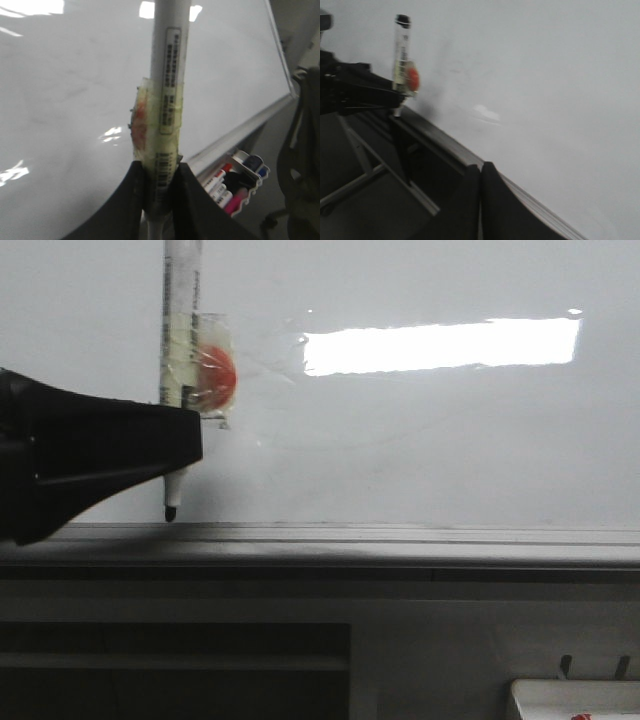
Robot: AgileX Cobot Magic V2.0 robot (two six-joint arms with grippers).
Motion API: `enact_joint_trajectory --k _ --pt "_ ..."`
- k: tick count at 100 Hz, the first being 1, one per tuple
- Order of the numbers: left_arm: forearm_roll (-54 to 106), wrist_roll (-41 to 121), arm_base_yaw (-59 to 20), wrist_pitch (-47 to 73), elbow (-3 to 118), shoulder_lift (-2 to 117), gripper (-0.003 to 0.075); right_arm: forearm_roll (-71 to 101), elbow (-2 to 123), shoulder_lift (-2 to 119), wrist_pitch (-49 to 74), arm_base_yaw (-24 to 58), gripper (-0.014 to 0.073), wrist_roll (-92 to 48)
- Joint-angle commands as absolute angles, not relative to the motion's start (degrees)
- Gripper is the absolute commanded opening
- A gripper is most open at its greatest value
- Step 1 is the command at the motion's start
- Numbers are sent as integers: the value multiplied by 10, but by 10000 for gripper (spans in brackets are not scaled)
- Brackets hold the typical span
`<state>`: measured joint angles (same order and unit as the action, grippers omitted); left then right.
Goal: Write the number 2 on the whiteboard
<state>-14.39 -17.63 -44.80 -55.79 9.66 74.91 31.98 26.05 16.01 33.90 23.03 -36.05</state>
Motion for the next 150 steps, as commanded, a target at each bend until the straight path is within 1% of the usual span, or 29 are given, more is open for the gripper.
enact_joint_trajectory --k 1,3,9,18,25,41,60,73,81,88,104,124,138,145,150 --pt "-194 -153 -450 -603 110 740 -20 335 290 196 293 298 66 -409" --pt "-198 -148 -450 -603 110 740 -20 334 292 203 290 314 87 -417" --pt "-206 -117 -450 -589 110 740 -20 318 294 225 278 357 188 -422" --pt "-216 -77 -450 -559 115 740 -20 307 294 259 258 402 319 -422" --pt "-228 -77 -450 -548 125 740 -20 307 294 282 250 426 350 -422" --pt "-298 -58 -450 -525 152 736 -20 307 296 333 193 457 347 -422" --pt "-390 -57 -449 -409 185 707 -20 309 322 404 156 462 347 -422" --pt "-407 -57 -449 -359 196 662 -20 309 353 458 179 462 347 -422" --pt "-430 -57 -449 -297 202 639 -20 313 372 480 183 462 347 -422" --pt "-430 -57 -449 -266 202 625 -20 319 388 499 180 462 347 -422" --pt "-430 -57 -449 -259 202 615 -20 324 416 531 180 467 347 -422" --pt "-430 -57 -449 -258 202 615 -20 324 438 583 172 512 347 -422" --pt "-430 -57 -449 -259 202 615 -20 324 447 614 166 517 344 -423" --pt "-430 -57 -449 -256 202 615 -20 324 450 622 167 517 305 -423" --pt "-430 -57 -449 -256 202 615 -20 324 450 623 170 517 241 -423"
